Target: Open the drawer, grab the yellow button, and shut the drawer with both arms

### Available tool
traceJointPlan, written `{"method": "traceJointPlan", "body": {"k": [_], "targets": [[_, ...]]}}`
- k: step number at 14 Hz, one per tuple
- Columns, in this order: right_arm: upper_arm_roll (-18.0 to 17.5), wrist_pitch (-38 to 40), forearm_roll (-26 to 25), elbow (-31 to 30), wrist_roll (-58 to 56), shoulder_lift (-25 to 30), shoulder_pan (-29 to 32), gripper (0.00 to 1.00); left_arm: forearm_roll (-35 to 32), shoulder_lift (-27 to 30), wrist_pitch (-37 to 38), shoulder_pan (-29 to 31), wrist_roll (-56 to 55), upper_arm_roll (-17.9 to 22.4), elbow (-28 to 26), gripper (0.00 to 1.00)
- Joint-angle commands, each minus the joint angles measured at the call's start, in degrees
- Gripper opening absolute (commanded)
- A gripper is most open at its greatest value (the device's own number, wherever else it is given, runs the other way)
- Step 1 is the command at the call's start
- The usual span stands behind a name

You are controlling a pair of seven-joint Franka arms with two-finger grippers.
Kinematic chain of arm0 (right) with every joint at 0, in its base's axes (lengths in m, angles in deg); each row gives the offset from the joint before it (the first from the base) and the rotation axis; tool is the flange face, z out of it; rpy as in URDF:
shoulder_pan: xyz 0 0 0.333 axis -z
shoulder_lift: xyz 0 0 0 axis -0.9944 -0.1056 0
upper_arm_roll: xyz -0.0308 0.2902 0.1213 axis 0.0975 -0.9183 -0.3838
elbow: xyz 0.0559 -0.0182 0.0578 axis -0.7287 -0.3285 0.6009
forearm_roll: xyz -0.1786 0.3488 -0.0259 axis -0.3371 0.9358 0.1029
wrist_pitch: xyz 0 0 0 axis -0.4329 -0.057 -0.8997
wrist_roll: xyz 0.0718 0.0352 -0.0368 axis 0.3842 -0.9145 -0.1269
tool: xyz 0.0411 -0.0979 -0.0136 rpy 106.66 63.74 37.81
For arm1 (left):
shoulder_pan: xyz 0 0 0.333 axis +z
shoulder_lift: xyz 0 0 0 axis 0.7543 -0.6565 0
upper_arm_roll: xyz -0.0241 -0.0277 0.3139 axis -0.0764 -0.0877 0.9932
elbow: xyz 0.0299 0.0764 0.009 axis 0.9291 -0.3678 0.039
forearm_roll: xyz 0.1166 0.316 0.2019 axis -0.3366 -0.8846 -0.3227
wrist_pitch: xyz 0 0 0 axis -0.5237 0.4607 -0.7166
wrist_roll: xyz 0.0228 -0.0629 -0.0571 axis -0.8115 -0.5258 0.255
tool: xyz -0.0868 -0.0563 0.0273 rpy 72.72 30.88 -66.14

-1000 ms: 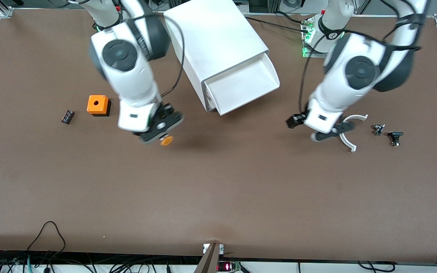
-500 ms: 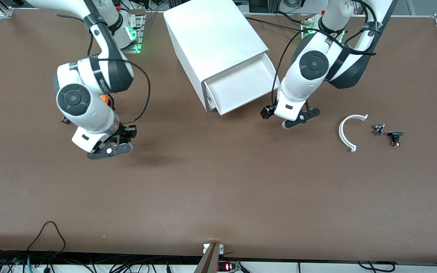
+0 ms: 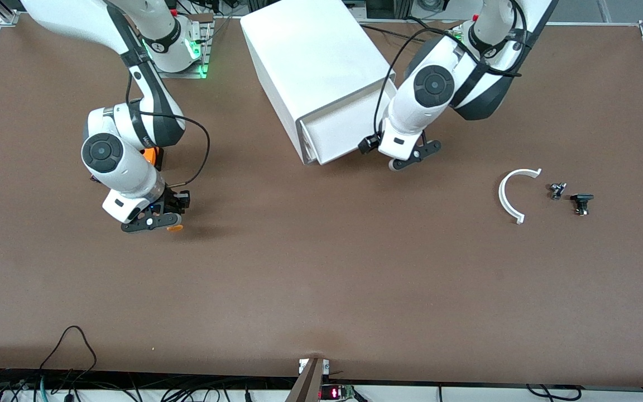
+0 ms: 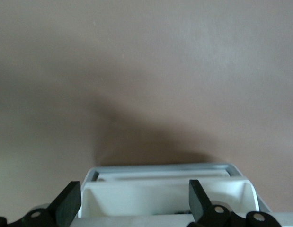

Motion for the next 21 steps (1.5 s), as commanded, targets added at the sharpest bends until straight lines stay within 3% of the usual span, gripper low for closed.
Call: {"method": "traceJointPlan", "body": {"k": [1,4,8,13,14,15,16,19,21], "targets": [[-1.08,-3.82,0.18,-5.94,-4.36,2.96,4.09,0.28,1.39,1.56,-0.58,0.27,-7.34,-4.91,-1.48,1.0],[-1.08,-4.17,0.18,-6.22,-8.4,1.56,6.38,0.28,1.13,1.91,-0.67,0.27,-12.55,-8.08,-1.48,1.0],[-1.08,-10.23,0.18,-8.23,-12.62,-0.91,8.32,0.28,1.13,2.09,-0.49,0.36,-12.73,-8.26,-2.35,1.0],[-1.08,-10.24,0.18,-8.41,-12.81,-1.88,8.41,0.31,0.43,2.35,-0.58,1.5,-11.86,-8.01,-1.93,1.0],[-1.08,-9.98,0.18,-8.33,-12.63,-1.53,8.32,0.44,-0.1,2.44,-0.84,2.98,-11.77,-7.3,-1.75,1.0],[-1.17,-9.8,0.18,-8.15,-12.11,-1.18,8.32,0.76,-2.19,2.44,-0.85,4.04,-10.81,-5.91,-0.61,1.0],[-1.17,-9.02,0.27,-7.98,-12.02,-0.39,8.32,1.0,-5.61,2.44,-0.67,4.14,-8.19,-3.19,0.88,1.0],[-1.26,-6.38,0.27,-7.1,-12.02,0.58,8.32,1.0,-8.45,3.32,1.25,4.14,6.9,5.41,5.1,1.0],[-1.34,-4.8,1.93,-6.31,-12.02,1.28,8.32,1.0,-8.45,4.54,6.77,4.14,16.05,10.96,9.04,1.0]]}}
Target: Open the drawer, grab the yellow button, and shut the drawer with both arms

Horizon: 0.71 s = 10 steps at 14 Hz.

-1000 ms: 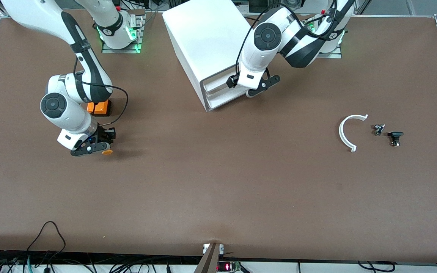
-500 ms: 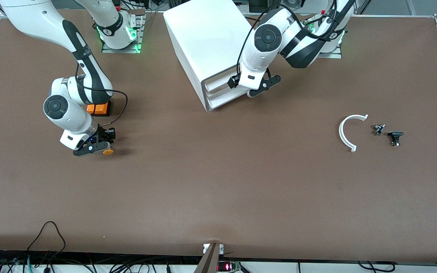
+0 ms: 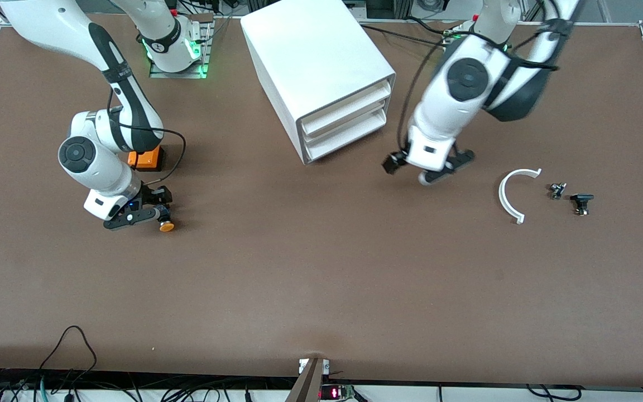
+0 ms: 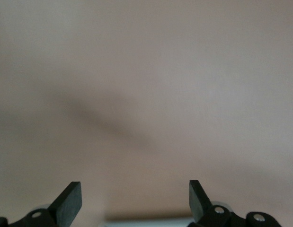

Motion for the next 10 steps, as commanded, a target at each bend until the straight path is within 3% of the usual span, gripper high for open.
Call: {"method": "traceJointPlan", "body": {"k": [1,3,7,10], "targets": [[-1.18,4.53,3.46,1.87,-0.6,1.96,1.01,1.0,-0.78,2.57,9.26,-0.43,12.86,7.0,5.87,1.0],[-1.18,12.42,7.59,7.21,-0.68,2.49,1.01,1.0,-0.17,3.89,16.21,-1.13,21.22,13.33,9.83,1.0],[-1.27,28.87,13.4,19.87,2.29,3.37,0.75,1.0,-0.78,9.68,22.9,-4.64,29.5,23.97,11.43,1.0],[-1.35,37.75,13.58,26.73,5.98,3.9,0.22,1.0,-0.96,10.67,26.6,-4.57,32.33,25.05,12.83,1.0]]}}
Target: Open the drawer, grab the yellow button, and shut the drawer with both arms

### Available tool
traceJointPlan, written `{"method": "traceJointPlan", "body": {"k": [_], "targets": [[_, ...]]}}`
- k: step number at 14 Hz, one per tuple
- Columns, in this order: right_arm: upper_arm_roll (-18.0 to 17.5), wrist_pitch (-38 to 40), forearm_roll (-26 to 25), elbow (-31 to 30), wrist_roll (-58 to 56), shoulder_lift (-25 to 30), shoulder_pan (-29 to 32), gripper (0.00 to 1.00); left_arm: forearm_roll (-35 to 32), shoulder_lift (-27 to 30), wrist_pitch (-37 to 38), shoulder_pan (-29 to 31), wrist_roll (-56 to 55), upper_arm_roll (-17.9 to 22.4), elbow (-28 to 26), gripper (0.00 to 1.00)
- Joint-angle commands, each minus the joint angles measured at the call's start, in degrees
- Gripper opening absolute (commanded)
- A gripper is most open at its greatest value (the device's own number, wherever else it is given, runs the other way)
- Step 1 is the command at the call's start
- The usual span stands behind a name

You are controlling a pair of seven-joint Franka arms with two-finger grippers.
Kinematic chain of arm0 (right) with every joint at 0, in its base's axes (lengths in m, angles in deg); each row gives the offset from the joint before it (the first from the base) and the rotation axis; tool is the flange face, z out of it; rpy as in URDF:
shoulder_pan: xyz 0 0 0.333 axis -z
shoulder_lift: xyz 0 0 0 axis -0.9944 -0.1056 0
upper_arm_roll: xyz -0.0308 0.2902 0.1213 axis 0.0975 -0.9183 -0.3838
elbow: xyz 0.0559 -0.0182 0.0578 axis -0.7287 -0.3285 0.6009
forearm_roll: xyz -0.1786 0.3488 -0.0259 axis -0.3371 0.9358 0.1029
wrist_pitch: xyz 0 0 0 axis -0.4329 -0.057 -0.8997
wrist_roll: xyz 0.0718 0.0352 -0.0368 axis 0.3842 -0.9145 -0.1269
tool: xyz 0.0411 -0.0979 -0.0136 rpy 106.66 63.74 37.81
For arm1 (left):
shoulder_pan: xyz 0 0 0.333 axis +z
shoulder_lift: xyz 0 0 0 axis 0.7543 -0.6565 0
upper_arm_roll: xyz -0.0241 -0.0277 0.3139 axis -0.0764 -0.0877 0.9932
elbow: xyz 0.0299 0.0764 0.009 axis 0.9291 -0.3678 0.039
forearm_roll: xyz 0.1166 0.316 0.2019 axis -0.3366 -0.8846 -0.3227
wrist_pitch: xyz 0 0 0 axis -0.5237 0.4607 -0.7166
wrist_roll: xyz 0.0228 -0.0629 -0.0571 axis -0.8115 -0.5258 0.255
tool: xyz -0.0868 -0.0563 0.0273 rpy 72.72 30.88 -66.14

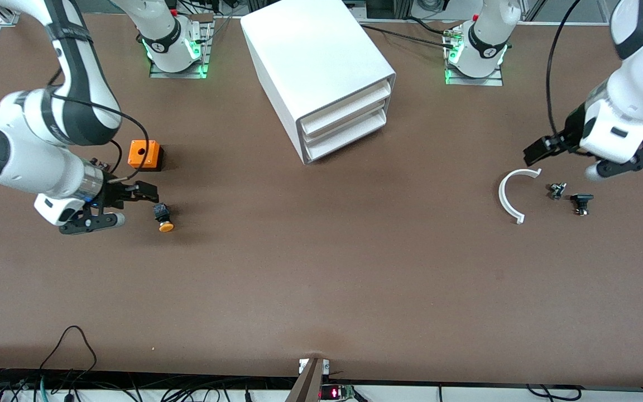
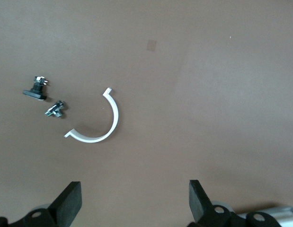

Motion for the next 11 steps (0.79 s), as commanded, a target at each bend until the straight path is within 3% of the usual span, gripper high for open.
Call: {"method": "traceJointPlan", "body": {"k": [1,6,9,11], "targets": [[-0.73,7.58,0.93,5.59,3.87,0.61,0.07,1.0,-0.96,0.25,3.3,-0.97,1.87,0.81,1.77,1.0],[-0.73,17.44,-3.36,11.13,5.73,5.61,-0.02,1.0,-0.96,-0.28,3.39,-0.96,1.52,0.64,2.39,1.0],[-0.12,18.07,-7.06,11.14,5.21,8.96,0.33,1.0,-0.96,-0.45,3.31,-0.7,1.43,0.9,2.39,1.0],[2.16,17.98,-11.35,11.23,5.03,10.02,0.6,1.0,-0.96,-0.54,3.31,-0.7,1.17,0.64,2.39,1.0]]}}
